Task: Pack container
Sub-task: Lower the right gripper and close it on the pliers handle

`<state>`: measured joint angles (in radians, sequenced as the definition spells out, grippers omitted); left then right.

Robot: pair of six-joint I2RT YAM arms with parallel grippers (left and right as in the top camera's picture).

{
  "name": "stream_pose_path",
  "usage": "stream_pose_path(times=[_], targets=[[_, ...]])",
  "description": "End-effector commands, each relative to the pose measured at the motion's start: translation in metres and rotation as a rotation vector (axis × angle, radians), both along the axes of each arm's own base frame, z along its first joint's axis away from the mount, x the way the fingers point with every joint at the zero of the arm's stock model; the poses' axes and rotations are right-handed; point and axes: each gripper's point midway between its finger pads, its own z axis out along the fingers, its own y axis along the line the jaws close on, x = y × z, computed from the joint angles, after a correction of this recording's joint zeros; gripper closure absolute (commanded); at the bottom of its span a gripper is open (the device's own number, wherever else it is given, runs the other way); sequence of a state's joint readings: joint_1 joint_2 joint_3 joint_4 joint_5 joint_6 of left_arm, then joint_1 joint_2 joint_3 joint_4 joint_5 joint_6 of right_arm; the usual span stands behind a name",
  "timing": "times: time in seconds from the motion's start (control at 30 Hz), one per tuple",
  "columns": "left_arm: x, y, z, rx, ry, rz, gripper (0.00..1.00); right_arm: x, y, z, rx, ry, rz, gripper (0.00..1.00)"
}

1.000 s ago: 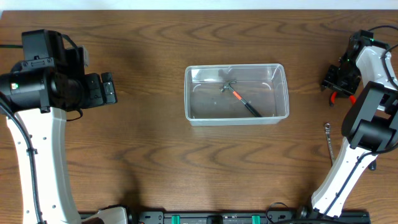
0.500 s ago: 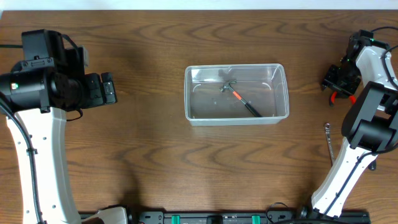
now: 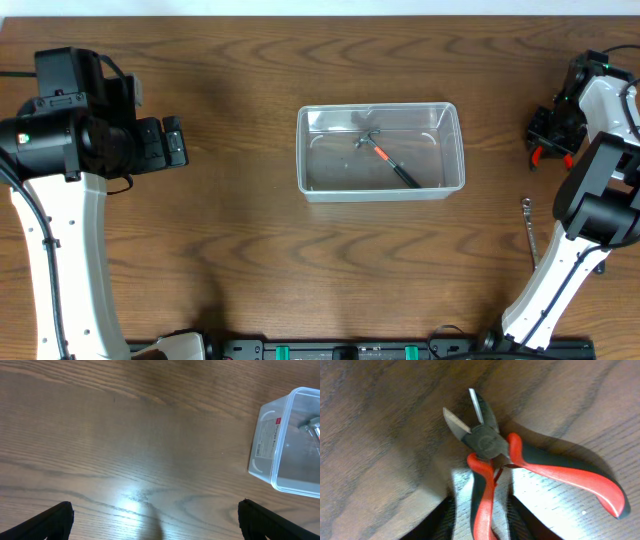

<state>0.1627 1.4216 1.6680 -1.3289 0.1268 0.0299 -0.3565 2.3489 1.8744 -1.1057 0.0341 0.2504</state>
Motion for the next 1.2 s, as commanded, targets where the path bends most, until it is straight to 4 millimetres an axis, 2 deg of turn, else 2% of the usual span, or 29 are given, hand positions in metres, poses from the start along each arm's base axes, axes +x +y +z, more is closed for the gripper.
stream_pose_path(times=[0.0,0.4,0.67,0.8,1.07,1.17], targets=[[0.002,0.003,0.005,0.009,-0.012,0.009,0.02,-0.012,-0.01,-0.007,-0.034,0.045,0.002,0.67],[0.002,0.003,0.005,0.01,-0.012,0.008,0.02,-0.01,-0.01,-0.007,-0.037,0.04,0.002,0.77],[0.002,0.003,0.005,0.01,-0.012,0.008,0.02,-0.011,-0.01,-0.006,-0.034,0.045,0.003,0.8],[0.002,0.003,0.005,0.01,-0.015,0.008,0.02,-0.01,-0.01,-0.001,-0.034,0.046,0.003,0.86],[0.004,0.004,0.006,0.012,-0.022,0.008,0.02,-0.005,-0.01,0.012,-0.038,0.036,0.019,0.87],[0.004,0.004,0.006,0.012,-0.023,0.008,0.02,0.0,-0.01,0.022,-0.042,0.026,0.029,0.9]])
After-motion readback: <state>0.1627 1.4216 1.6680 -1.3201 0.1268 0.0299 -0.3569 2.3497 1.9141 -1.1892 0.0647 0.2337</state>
